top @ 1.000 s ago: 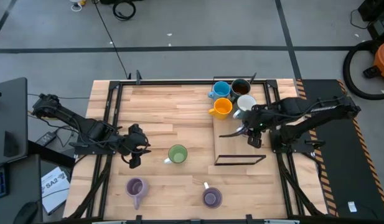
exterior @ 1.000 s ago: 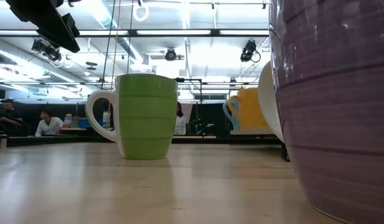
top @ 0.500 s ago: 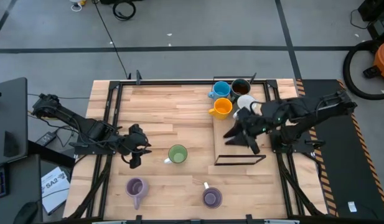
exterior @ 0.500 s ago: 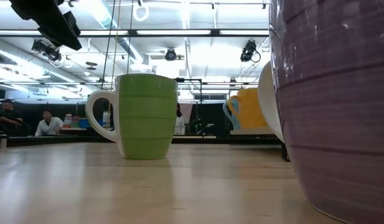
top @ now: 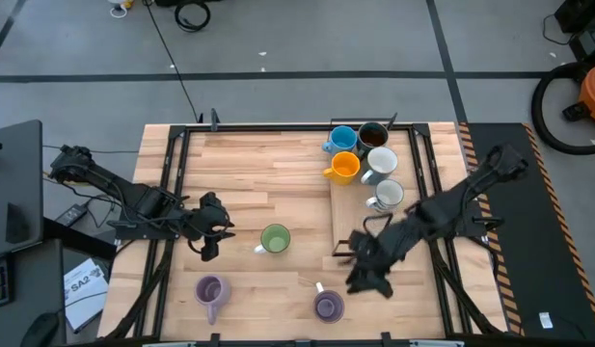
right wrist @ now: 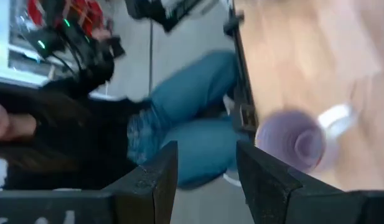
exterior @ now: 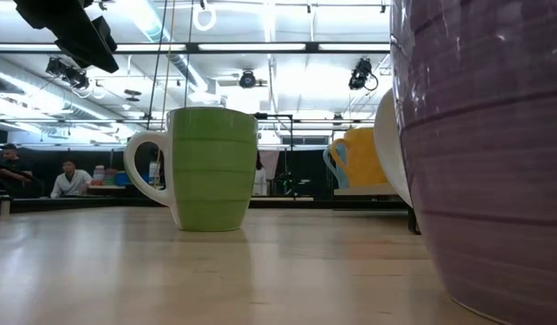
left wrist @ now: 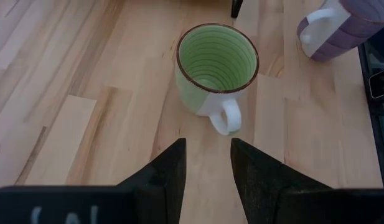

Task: Place coffee mugs
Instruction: Put the purple patterned mug on the shelf

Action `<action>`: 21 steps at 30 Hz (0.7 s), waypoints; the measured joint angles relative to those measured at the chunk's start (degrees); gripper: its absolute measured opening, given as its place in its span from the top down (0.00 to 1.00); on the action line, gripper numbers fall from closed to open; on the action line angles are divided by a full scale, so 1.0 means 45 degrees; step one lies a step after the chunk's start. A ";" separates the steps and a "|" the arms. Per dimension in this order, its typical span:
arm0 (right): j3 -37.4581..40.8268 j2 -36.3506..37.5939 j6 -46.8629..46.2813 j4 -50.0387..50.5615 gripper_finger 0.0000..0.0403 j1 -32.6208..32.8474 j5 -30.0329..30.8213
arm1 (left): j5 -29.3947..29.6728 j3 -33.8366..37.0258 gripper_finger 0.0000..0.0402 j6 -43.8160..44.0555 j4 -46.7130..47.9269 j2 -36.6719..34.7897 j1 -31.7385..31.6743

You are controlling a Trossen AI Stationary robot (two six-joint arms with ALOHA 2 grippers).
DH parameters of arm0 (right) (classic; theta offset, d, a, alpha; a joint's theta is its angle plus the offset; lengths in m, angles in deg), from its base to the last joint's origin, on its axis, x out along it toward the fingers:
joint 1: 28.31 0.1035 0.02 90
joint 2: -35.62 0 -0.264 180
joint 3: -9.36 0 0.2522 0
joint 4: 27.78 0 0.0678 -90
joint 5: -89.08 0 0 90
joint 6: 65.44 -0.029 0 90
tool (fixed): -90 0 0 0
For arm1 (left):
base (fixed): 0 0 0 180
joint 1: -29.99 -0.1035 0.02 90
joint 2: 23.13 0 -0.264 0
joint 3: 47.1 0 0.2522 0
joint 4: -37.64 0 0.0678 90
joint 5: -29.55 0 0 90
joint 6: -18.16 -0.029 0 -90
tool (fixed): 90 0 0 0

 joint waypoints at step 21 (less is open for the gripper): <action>0.0015 -0.3332 -0.6210 0.0359 0.60 0.1061 -0.0601 | -0.0233 0.0000 0.67 -0.0205 -0.0017 0.0005 -0.0002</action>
